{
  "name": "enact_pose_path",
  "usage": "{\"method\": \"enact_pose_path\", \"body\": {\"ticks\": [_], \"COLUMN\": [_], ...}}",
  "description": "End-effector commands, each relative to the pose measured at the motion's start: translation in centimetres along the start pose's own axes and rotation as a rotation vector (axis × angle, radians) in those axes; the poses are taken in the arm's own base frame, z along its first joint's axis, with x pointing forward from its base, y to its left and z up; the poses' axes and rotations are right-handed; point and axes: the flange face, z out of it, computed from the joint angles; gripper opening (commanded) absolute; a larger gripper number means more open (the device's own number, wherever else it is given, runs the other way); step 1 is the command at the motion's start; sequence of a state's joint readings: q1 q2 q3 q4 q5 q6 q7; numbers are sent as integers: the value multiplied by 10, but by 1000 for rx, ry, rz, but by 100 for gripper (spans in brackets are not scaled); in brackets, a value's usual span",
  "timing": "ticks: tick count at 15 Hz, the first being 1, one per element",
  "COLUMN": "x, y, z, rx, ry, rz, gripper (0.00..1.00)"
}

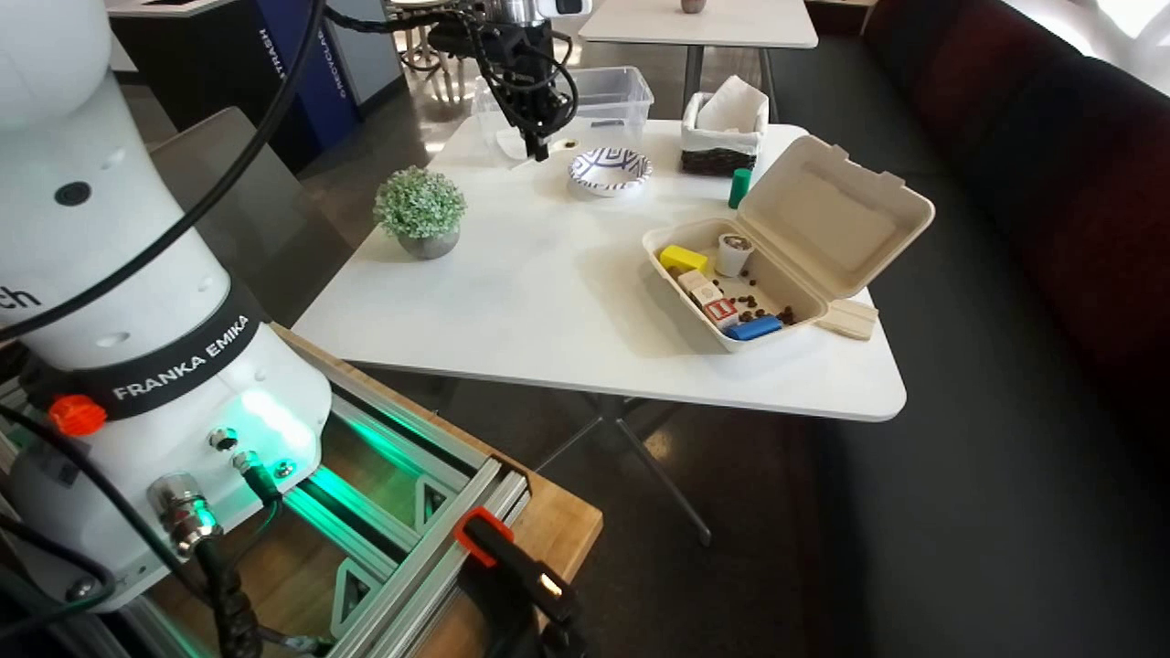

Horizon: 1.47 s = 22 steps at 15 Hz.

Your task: Use the plastic spoon to move some of the beans from the takeaway pack to the white plate

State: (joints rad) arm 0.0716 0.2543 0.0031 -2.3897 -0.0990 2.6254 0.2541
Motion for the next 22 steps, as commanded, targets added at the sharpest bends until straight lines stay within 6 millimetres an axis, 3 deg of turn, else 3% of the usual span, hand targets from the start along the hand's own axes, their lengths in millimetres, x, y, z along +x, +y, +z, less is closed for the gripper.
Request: {"method": "enact_pose_path", "body": {"ticks": [1, 9, 17, 22], "x": [25, 64, 80, 88], "y": [-6, -19, -61, -82], "z": [14, 22, 19, 36], "rx": [-46, -217, -415, -547], "ry": [-52, -177, -292, -316], "rz": [-56, -143, -265, -354], "gripper": [3, 3, 3, 3]}}
